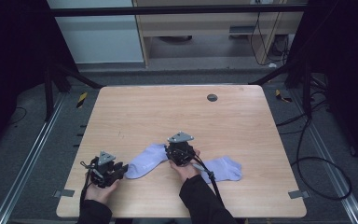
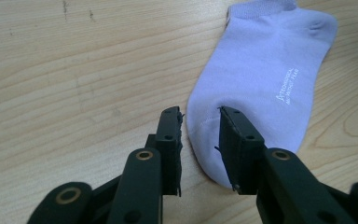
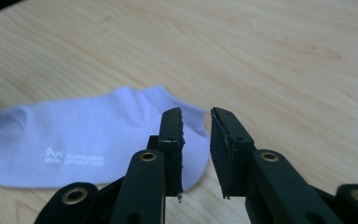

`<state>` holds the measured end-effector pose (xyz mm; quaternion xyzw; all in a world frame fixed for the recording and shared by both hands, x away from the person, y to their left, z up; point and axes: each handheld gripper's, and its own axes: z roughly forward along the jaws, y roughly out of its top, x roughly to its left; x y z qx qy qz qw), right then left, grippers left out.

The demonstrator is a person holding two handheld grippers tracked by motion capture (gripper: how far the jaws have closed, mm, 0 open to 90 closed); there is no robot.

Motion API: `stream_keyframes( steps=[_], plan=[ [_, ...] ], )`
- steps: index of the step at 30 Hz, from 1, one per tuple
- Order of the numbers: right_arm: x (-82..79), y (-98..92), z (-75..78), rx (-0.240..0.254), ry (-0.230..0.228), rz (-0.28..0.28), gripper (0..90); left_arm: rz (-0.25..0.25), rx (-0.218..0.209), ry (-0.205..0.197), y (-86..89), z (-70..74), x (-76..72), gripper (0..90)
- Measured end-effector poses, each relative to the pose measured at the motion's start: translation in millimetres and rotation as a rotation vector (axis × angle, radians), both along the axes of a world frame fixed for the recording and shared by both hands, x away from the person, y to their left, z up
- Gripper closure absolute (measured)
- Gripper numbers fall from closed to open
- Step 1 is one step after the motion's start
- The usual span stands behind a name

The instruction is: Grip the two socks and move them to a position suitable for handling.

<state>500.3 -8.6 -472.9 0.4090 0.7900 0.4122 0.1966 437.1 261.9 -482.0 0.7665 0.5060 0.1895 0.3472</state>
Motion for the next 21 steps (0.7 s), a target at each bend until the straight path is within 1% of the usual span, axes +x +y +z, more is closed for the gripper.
stream_keyframes(
  steps=[1, 3, 6, 7, 11, 12, 14, 16, 18, 21],
  plan=[
    [1.1, 0.7, -2.2, -0.006, 0.014, 0.005, 73.4, -0.001, -0.003, 0.009, -0.7, -0.1, -1.6, 67.7],
    [3.5, 2.5, -6.7, -0.018, 0.031, 0.007, 72.6, -0.005, -0.004, 0.012, -3.3, -1.2, -4.1, 67.2],
    [7.3, 4.4, -12.5, -0.028, 0.052, 0.008, 72.6, -0.012, 0.020, 0.027, -8.6, -4.3, -4.5, 67.9],
    [8.8, 4.9, -15.3, -0.035, 0.064, 0.007, 73.0, -0.013, 0.024, 0.030, -9.7, -5.1, -4.0, 69.0],
    [10.8, 5.3, -20.1, -0.050, 0.080, 0.003, 74.9, -0.010, 0.044, 0.051, -14.1, -8.6, -1.4, 74.2],
    [11.3, 5.3, -21.2, -0.052, 0.084, 0.000, 76.2, -0.009, 0.046, 0.056, -14.8, -9.4, -0.7, 76.2],
    [12.5, 4.8, -23.0, -0.057, 0.094, 0.000, 79.1, -0.008, 0.032, 0.061, -15.3, -9.8, 0.4, 80.1],
    [13.3, 5.0, -25.2, -0.070, 0.109, 0.002, 82.9, -0.012, 0.038, 0.065, -14.9, -9.5, 1.1, 84.9],
    [13.2, 5.0, -26.5, -0.073, 0.111, 0.005, 87.1, -0.016, 0.033, 0.071, -14.2, -9.4, 2.2, 86.2],
    [12.7, 6.0, -25.7, -0.069, 0.122, 0.005, 89.2, -0.014, 0.040, 0.068, -12.8, -8.4, 3.8, 87.0]
  ],
)
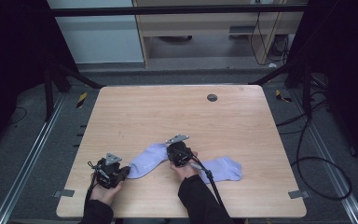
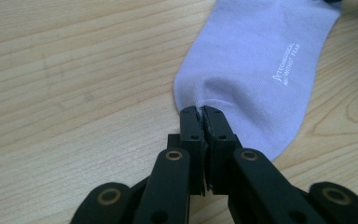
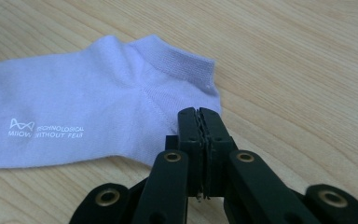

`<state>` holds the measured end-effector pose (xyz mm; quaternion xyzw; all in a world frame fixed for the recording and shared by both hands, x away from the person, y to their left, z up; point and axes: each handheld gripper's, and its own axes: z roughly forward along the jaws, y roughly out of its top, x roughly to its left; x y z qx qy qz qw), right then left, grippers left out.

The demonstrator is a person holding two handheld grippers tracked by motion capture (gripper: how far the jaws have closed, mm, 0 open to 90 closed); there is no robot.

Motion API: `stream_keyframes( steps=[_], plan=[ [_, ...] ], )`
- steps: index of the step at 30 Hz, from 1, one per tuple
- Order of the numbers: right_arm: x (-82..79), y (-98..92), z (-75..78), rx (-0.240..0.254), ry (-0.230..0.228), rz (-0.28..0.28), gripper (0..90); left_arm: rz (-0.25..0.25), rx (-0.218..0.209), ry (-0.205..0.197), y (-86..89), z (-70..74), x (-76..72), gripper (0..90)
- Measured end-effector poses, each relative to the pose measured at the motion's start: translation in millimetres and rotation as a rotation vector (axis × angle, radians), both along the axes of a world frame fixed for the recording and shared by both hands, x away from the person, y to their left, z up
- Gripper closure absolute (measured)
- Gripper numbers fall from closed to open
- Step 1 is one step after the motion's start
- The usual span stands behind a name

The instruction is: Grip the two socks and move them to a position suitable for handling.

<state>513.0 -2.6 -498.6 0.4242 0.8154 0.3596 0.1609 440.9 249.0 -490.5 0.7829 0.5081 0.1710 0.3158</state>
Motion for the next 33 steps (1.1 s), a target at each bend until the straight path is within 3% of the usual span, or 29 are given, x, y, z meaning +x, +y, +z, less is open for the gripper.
stream_keyframes(
  steps=[7, 13, 18, 23, 27, 31, 33],
  plan=[
    [-13.6, -2.6, 11.2, 0.046, -0.005, 0.024, 89.6, 0.038, 0.024, -0.067, 11.9, 10.0, 5.0, 87.0],
    [-35.3, 1.5, 9.7, 0.052, 0.017, 0.055, 89.3, 0.055, 0.046, -0.059, 18.8, 5.5, 12.8, 86.8],
    [-41.4, 0.7, 3.4, 0.054, 0.029, 0.067, 86.7, 0.053, 0.051, -0.066, 18.9, 3.9, 13.4, 83.7],
    [-43.8, -13.0, 12.4, 0.089, 0.009, 0.045, 78.8, 0.072, 0.000, -0.110, 24.0, 13.3, 8.9, 75.1],
    [-47.0, -31.3, 27.5, 0.118, -0.024, 0.042, 71.4, 0.075, -0.077, -0.145, 23.1, 25.2, 1.5, 68.5],
    [-50.1, -56.4, 43.6, 0.168, -0.037, 0.024, 60.1, 0.063, -0.097, -0.186, 17.1, 37.0, -4.2, 60.7],
    [-51.6, -68.5, 48.5, 0.172, -0.050, 0.026, 57.2, 0.049, -0.115, -0.184, 11.8, 40.2, -6.4, 56.6]
  ],
)
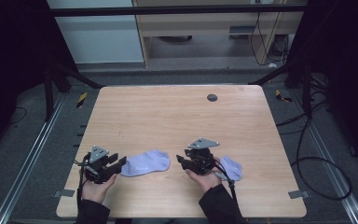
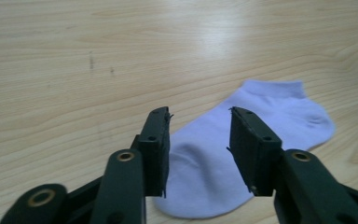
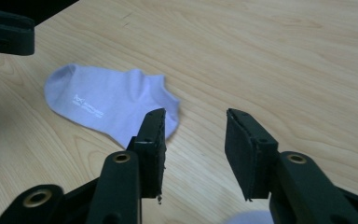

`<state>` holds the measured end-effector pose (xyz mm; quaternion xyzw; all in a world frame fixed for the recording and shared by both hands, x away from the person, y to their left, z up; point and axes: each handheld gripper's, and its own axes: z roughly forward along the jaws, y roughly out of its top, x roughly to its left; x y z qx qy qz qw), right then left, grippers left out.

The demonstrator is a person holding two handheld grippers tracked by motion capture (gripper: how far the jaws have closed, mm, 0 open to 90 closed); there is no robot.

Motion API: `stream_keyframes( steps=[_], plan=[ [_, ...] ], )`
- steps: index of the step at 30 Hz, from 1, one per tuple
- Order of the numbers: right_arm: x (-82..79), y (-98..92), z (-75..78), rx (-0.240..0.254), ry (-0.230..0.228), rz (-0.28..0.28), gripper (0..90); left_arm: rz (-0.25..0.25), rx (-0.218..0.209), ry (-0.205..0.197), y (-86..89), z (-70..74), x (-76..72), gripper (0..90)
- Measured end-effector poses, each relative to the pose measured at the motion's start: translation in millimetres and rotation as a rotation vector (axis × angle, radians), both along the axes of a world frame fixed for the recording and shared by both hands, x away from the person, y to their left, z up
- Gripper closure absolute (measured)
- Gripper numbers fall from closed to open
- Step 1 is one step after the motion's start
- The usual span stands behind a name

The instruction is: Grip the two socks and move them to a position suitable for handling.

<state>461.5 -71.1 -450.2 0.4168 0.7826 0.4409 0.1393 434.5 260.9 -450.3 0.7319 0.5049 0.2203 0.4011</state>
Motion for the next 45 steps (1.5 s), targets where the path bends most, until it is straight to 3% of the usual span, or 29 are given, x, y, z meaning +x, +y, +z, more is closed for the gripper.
stream_keyframes(
  steps=[12, 23, 38, 45],
  plan=[
    [-14.9, -84.8, 10.0, -0.010, -0.053, -0.104, 49.6, -0.113, 0.015, -0.013, -46.6, 7.2, -2.6, 46.8],
    [-28.1, -137.4, 3.0, -0.016, -0.059, -0.156, 47.8, -0.193, 0.028, -0.003, -94.5, 4.9, 2.3, 44.5],
    [-20.4, -166.8, -19.6, -0.071, -0.017, -0.190, 51.4, -0.307, 0.077, 0.027, -165.3, -15.5, 10.0, 47.0],
    [-18.2, -171.8, -27.0, -0.094, 0.002, -0.194, 55.2, -0.339, 0.084, 0.053, -187.9, -25.7, 12.9, 52.3]
  ],
)
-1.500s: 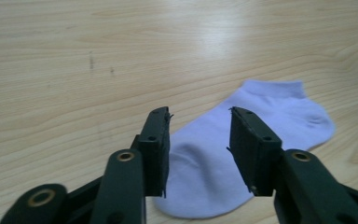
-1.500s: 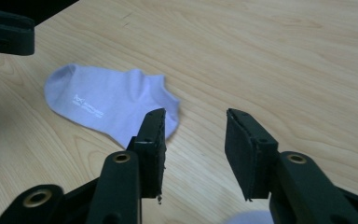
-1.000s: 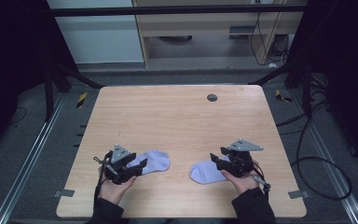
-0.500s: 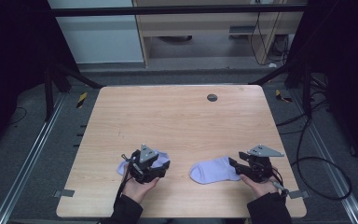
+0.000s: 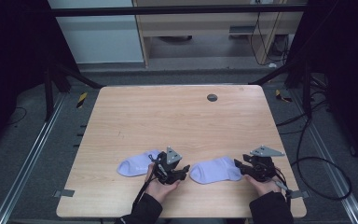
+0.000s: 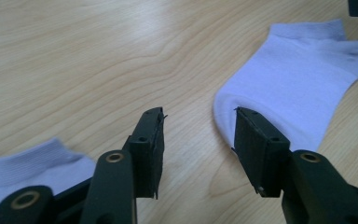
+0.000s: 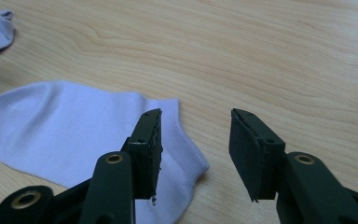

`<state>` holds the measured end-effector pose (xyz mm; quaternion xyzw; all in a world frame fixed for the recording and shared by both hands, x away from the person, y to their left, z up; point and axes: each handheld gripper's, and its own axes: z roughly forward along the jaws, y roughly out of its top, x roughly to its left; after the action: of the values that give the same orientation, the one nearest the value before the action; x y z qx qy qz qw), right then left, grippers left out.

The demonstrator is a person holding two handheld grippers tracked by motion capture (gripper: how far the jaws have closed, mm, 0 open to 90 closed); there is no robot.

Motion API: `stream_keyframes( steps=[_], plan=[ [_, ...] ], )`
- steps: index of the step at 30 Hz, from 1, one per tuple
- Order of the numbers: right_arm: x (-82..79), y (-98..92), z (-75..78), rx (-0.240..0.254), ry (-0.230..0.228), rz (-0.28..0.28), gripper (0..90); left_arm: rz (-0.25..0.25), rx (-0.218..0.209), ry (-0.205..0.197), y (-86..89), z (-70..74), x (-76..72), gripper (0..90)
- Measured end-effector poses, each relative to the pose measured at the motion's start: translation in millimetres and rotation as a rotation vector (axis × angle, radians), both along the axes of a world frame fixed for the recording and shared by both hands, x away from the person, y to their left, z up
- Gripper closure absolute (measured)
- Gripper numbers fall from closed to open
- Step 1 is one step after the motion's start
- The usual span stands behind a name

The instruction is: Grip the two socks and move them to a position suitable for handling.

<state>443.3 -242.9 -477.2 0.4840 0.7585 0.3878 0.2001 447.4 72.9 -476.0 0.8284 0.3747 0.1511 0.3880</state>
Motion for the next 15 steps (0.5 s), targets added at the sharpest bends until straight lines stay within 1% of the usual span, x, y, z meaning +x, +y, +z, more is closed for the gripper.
stream_keyframes(
  steps=[2, 3, 4, 6, 7, 8, 9, 11, 15],
  plan=[
    [0.3, -0.2, -2.0, -0.008, 0.006, -0.004, 57.1, -0.007, -0.001, 0.007, -4.8, -3.3, -0.1, 53.5],
    [0.2, 0.1, -2.8, -0.002, 0.016, -0.002, 57.7, -0.010, 0.003, 0.011, -6.7, -4.7, -0.1, 54.2],
    [0.7, -0.2, -3.8, -0.012, 0.015, 0.000, 58.4, -0.013, 0.008, 0.014, -9.3, -6.8, -0.1, 54.8],
    [0.9, 0.4, -6.0, -0.015, 0.026, 0.004, 60.0, -0.016, 0.027, 0.015, -14.1, -11.1, 0.4, 56.3],
    [1.5, 0.7, -7.4, -0.024, 0.032, 0.009, 61.0, -0.021, 0.025, 0.022, -15.5, -12.7, 1.0, 58.3],
    [1.5, 1.2, -8.1, -0.022, 0.040, 0.009, 61.5, -0.022, 0.030, 0.027, -16.4, -13.5, 1.3, 60.3],
    [1.8, 1.6, -8.9, -0.023, 0.043, 0.009, 61.8, -0.025, 0.029, 0.030, -17.2, -14.6, 1.6, 60.5],
    [2.6, 1.9, -10.5, -0.030, 0.053, 0.015, 62.6, -0.022, 0.043, 0.027, -20.1, -17.1, 1.3, 62.6],
    [3.7, 3.3, -13.8, -0.038, 0.069, 0.014, 64.6, -0.013, 0.048, 0.044, -22.9, -20.5, 1.7, 66.7]
  ],
)
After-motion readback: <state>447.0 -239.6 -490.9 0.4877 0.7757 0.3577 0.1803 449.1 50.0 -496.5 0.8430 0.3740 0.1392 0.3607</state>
